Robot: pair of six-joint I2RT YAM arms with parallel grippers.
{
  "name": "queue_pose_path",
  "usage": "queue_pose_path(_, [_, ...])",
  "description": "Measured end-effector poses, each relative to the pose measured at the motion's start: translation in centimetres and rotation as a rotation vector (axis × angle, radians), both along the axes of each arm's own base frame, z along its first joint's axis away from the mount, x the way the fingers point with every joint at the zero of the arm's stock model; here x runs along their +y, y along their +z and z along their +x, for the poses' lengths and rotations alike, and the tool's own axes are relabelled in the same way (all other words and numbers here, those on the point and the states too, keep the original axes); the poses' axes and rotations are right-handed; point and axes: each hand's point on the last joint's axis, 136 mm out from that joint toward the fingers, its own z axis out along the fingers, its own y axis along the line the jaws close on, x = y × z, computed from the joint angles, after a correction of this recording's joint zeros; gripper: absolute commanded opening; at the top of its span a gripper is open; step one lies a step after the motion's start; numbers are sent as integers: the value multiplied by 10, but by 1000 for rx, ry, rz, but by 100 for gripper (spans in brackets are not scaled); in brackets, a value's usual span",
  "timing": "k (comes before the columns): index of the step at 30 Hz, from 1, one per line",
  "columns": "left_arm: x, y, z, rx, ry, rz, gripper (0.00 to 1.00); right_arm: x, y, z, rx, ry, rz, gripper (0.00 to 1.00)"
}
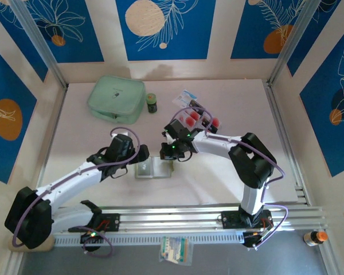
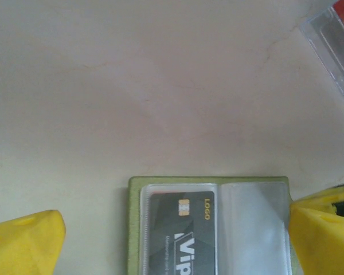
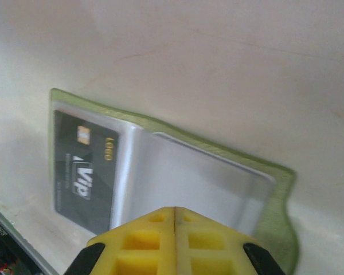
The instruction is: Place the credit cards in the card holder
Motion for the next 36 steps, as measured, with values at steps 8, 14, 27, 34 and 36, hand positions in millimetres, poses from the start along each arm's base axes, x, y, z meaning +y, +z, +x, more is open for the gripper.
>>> queue_pose_path(8, [-18, -16, -12, 44, -71, 34, 100, -11, -5, 2, 12, -1, -17, 5])
queue_pose_path(14, [-24, -26, -18, 66, -98, 64, 100, -10, -6, -1, 17, 15, -16, 5])
queue_pose_path(27, [-28, -47, -18, 93, -129, 119, 100, 5, -25, -1, 56, 44, -22, 4])
queue_pose_path(34, [-30, -47, -16, 78, -142, 119, 100, 16, -28, -5, 81, 62, 8, 4])
queue_pose_path(36, [-30, -47, -15, 74, -145, 120, 100, 17, -29, -6, 88, 60, 13, 4])
